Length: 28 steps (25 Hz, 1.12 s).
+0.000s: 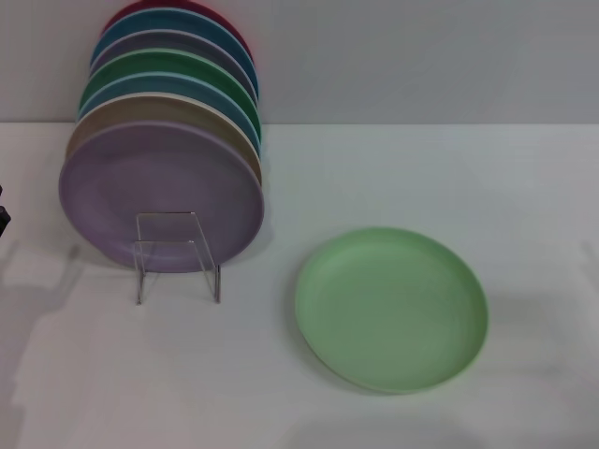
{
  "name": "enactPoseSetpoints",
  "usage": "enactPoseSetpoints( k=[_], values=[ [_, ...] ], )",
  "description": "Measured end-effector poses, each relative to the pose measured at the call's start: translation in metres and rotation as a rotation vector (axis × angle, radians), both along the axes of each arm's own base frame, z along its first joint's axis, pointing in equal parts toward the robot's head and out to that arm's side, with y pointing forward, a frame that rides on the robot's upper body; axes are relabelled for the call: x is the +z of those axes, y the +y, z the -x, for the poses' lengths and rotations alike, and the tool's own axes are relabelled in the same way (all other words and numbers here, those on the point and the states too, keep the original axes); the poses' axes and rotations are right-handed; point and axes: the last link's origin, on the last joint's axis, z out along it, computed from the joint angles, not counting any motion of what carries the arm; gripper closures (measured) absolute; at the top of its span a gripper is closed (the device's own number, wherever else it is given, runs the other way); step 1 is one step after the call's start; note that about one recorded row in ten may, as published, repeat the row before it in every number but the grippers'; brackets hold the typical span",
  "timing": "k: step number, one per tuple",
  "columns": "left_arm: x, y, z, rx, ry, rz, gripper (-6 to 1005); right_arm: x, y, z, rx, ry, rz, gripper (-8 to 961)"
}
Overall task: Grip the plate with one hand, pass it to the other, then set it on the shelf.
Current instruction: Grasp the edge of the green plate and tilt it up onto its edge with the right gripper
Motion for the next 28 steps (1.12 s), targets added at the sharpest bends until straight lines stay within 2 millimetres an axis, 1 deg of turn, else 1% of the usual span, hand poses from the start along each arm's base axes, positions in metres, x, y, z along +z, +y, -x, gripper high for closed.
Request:
enactPoseSetpoints(
  k=[5, 8, 9, 10, 11, 12, 13, 16, 17, 18, 19, 20, 21, 22, 23, 24, 25, 26, 27, 28],
  values=[
    [0.000, 0.000, 0.000, -0.001, 0.000, 0.000, 145, 0.001, 0.001, 0.002, 0.016, 0.001, -0.006, 134],
    [0.000, 0.001, -0.001, -0.003, 0.000, 0.000, 145, 0.007, 0.003, 0.008, 0.063, 0.020, -0.011, 133],
    [0.000, 0.001, -0.001, -0.004, 0.000, 0.000, 145, 0.014, 0.010, 0.014, 0.120, 0.053, 0.018, 133],
    [0.000, 0.002, -0.001, -0.005, 0.000, 0.000, 145, 0.014, 0.010, 0.014, 0.120, 0.053, 0.018, 133],
    [0.000, 0.002, -0.002, -0.006, 0.000, 0.000, 145, 0.019, 0.017, 0.019, 0.156, 0.068, 0.047, 133],
    [0.000, 0.003, -0.002, -0.008, 0.000, 0.001, 145, 0.027, 0.033, 0.031, 0.216, 0.075, 0.116, 133],
    [0.000, 0.003, -0.002, -0.008, 0.000, 0.001, 145, 0.027, 0.033, 0.031, 0.216, 0.075, 0.116, 133],
    [0.000, 0.004, -0.003, -0.011, 0.000, 0.001, 145, 0.037, 0.067, 0.056, 0.239, 0.074, 0.306, 133],
    [0.000, 0.005, -0.004, -0.014, -0.001, 0.000, 145, 0.037, 0.094, 0.074, 0.143, 0.084, 0.491, 133],
    [0.000, 0.005, -0.004, -0.014, -0.001, 0.000, 145, 0.037, 0.094, 0.074, 0.143, 0.084, 0.491, 133],
    [0.000, 0.005, -0.004, -0.015, -0.001, 0.000, 145, 0.038, 0.115, 0.095, 0.014, 0.053, 0.620, 133],
    [0.000, 0.005, -0.004, -0.014, -0.001, 0.000, 144, 0.038, 0.115, 0.095, 0.014, 0.053, 0.620, 134],
    [0.000, 0.006, -0.004, -0.015, -0.001, 0.002, 144, 0.037, 0.128, 0.113, -0.105, 0.004, 0.691, 134],
    [-0.001, 0.006, -0.005, -0.016, -0.001, 0.005, 144, 0.035, 0.134, 0.119, -0.176, -0.023, 0.715, 134],
    [-0.001, 0.006, -0.005, -0.016, -0.001, 0.007, 144, 0.035, 0.134, 0.119, -0.176, -0.023, 0.715, 134],
    [-0.001, 0.006, -0.005, -0.015, 0.000, 0.008, 144, 0.030, 0.143, 0.128, -0.287, -0.054, 0.772, 134],
    [-0.001, 0.006, -0.005, -0.015, 0.000, 0.008, 144, 0.030, 0.143, 0.128, -0.287, -0.054, 0.772, 134],
    [-0.002, 0.006, -0.005, -0.015, 0.000, 0.009, 144, 0.024, 0.148, 0.132, -0.356, -0.068, 0.816, 134],
    [-0.002, 0.006, -0.005, -0.014, 0.000, 0.010, 144, 0.011, 0.152, 0.129, -0.492, -0.082, 0.926, 134],
    [-0.002, 0.006, -0.005, -0.014, 0.000, 0.010, 144, 0.011, 0.152, 0.129, -0.492, -0.082, 0.926, 134]
  ],
)
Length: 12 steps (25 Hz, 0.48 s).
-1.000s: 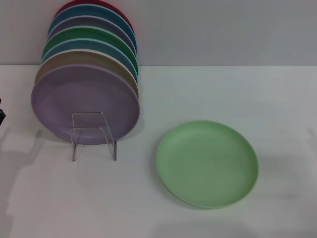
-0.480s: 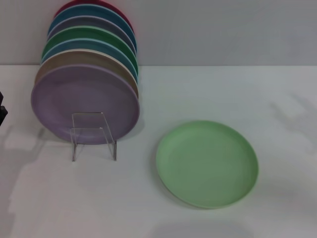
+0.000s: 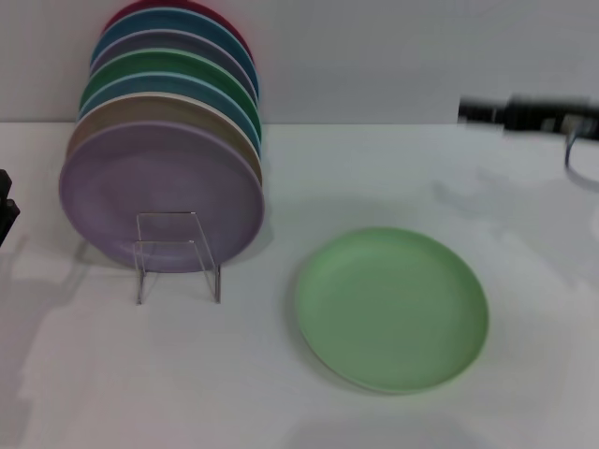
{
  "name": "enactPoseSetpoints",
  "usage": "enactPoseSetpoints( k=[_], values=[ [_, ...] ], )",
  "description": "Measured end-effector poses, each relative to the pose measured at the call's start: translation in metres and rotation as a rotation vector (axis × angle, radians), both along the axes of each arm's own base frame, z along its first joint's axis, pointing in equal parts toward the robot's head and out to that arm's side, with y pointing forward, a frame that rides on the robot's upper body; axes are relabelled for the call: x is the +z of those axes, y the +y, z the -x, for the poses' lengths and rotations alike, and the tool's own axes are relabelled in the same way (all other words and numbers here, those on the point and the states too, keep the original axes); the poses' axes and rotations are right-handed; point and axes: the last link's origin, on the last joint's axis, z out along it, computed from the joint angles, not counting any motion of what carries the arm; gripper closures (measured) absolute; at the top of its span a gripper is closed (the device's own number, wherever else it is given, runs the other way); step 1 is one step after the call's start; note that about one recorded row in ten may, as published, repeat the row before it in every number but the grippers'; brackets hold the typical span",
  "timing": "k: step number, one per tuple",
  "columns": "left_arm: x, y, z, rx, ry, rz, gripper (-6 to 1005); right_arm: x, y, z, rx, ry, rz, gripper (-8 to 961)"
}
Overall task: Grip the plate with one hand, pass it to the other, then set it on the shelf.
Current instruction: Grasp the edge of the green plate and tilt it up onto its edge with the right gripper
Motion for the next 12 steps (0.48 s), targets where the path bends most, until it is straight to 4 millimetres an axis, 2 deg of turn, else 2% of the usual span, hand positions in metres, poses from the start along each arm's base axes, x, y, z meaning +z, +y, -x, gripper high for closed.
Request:
enactPoseSetpoints(
  k=[3, 5, 12],
  values=[
    [-0.001, 0.000, 0.000, -0.002, 0.001, 0.007, 144, -0.018, -0.004, -0.010, -0.137, -0.043, 0.143, 134],
    [-0.002, 0.000, 0.000, -0.002, 0.001, 0.010, 144, -0.027, -0.009, -0.010, -0.164, -0.070, 0.226, 133],
    [-0.002, 0.002, -0.002, -0.007, 0.000, 0.010, 144, -0.037, -0.020, -0.014, -0.206, -0.174, 0.364, 136]
  ],
)
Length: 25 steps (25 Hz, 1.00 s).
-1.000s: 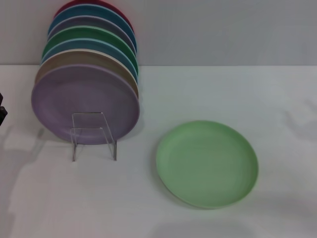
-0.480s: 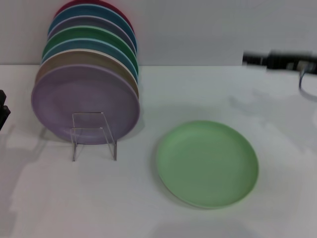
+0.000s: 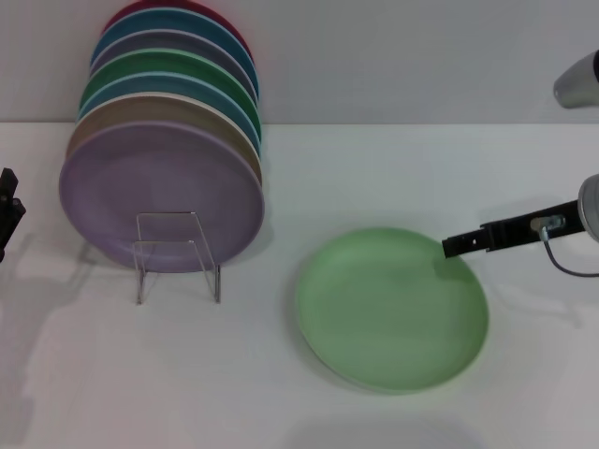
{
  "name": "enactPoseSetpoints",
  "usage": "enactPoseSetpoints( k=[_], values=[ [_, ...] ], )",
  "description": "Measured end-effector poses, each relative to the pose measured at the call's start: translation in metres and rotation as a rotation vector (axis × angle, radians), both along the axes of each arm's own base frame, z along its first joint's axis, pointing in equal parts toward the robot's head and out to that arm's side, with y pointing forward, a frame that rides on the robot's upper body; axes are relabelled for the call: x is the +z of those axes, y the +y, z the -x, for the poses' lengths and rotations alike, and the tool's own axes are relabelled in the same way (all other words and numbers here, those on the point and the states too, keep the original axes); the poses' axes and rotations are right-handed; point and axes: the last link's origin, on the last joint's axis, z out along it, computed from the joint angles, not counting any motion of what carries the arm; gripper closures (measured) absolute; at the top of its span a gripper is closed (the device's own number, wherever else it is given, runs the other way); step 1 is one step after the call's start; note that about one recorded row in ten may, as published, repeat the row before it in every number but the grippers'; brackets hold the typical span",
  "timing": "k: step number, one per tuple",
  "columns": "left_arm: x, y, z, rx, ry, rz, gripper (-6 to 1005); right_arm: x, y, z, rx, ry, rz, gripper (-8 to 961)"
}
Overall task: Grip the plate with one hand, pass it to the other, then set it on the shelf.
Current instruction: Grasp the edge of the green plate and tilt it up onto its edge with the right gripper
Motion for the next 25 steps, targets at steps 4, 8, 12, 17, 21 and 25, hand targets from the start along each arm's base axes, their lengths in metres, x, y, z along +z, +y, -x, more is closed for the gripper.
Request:
enactPoseSetpoints(
  k=[4, 8, 12, 17, 21, 25],
  values=[
    [0.000, 0.000, 0.000, 0.002, 0.001, 0.003, 145, -0.005, -0.003, -0.003, -0.013, -0.023, 0.046, 137],
    [-0.001, 0.000, 0.001, 0.007, 0.001, 0.006, 145, -0.016, -0.003, -0.008, -0.030, -0.041, 0.105, 144],
    [-0.001, 0.001, 0.001, 0.006, 0.002, 0.007, 145, -0.025, -0.002, -0.011, -0.028, -0.084, 0.140, 152],
    [-0.002, 0.001, 0.001, 0.007, 0.003, 0.010, 144, -0.034, 0.000, -0.013, -0.027, -0.097, 0.168, 161],
    [-0.002, 0.001, 0.001, 0.007, 0.003, 0.011, 144, -0.036, 0.001, -0.012, -0.020, -0.103, 0.173, 169],
    [-0.002, 0.002, 0.000, 0.003, 0.003, 0.012, 144, -0.037, 0.001, -0.009, -0.013, -0.107, 0.177, 176]
  ],
)
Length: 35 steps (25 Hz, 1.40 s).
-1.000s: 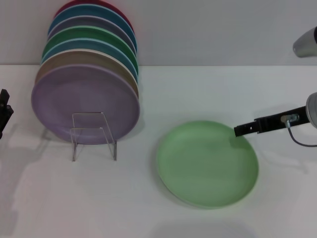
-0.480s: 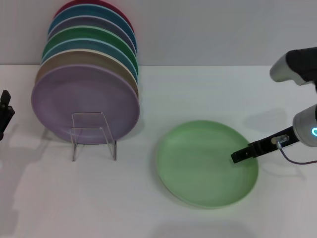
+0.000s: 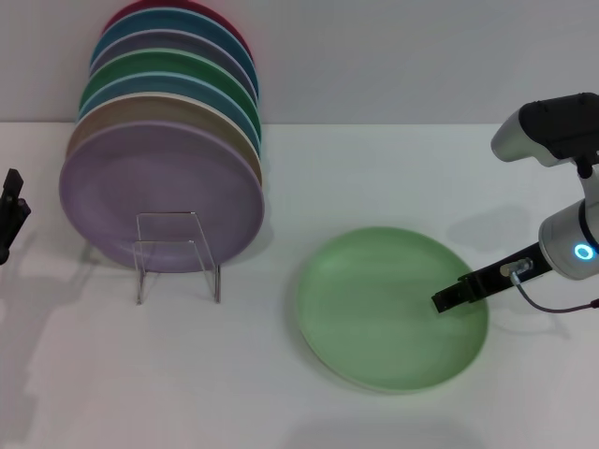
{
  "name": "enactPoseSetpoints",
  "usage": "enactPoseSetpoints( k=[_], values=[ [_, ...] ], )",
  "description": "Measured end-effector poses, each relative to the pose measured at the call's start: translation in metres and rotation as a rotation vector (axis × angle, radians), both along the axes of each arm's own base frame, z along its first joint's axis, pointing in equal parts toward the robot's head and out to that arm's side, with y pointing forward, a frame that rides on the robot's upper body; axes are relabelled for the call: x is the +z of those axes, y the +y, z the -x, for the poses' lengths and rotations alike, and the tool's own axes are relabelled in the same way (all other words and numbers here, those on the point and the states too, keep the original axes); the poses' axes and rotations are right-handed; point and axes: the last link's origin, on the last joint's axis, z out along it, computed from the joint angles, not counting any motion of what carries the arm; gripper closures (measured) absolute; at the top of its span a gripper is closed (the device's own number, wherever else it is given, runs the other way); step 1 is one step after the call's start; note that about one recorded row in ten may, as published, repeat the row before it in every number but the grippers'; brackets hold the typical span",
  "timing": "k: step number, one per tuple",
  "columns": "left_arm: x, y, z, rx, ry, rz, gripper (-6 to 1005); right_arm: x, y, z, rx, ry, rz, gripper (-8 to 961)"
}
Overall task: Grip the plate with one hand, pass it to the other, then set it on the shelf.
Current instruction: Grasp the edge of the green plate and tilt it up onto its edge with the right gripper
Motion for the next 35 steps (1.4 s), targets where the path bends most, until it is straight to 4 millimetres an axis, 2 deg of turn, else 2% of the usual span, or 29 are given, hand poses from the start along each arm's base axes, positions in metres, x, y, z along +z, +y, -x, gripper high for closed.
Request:
enactPoseSetpoints(
  k=[1, 9, 14, 20, 25, 30, 31, 35],
  values=[
    [0.000, 0.000, 0.000, -0.001, 0.000, 0.001, 144, 0.000, 0.000, 0.000, 0.002, -0.001, 0.001, 178],
    [-0.002, 0.002, -0.001, -0.002, 0.002, 0.010, 144, -0.003, -0.002, -0.002, -0.007, -0.007, 0.022, 396],
    [-0.002, 0.003, -0.002, -0.004, 0.002, 0.010, 145, -0.001, -0.001, 0.000, 0.001, -0.008, 0.020, 641],
    [-0.002, 0.004, -0.003, -0.007, 0.002, 0.009, 144, -0.001, -0.002, -0.001, 0.014, -0.011, 0.028, 826],
    [-0.004, 0.004, -0.006, -0.021, 0.003, 0.020, 144, 0.004, -0.004, 0.002, 0.040, 0.004, 0.010, 936],
    [-0.008, 0.005, -0.018, -0.079, -0.007, 0.038, 145, 0.015, -0.013, 0.008, 0.083, 0.093, -0.035, 938],
    [-0.010, 0.007, -0.030, -0.129, -0.025, 0.059, 145, 0.018, -0.014, 0.008, 0.090, 0.110, -0.048, 939],
    [-0.008, 0.014, -0.050, -0.180, -0.092, 0.132, 145, 0.030, -0.020, 0.001, 0.133, 0.148, -0.112, 932]
  ],
)
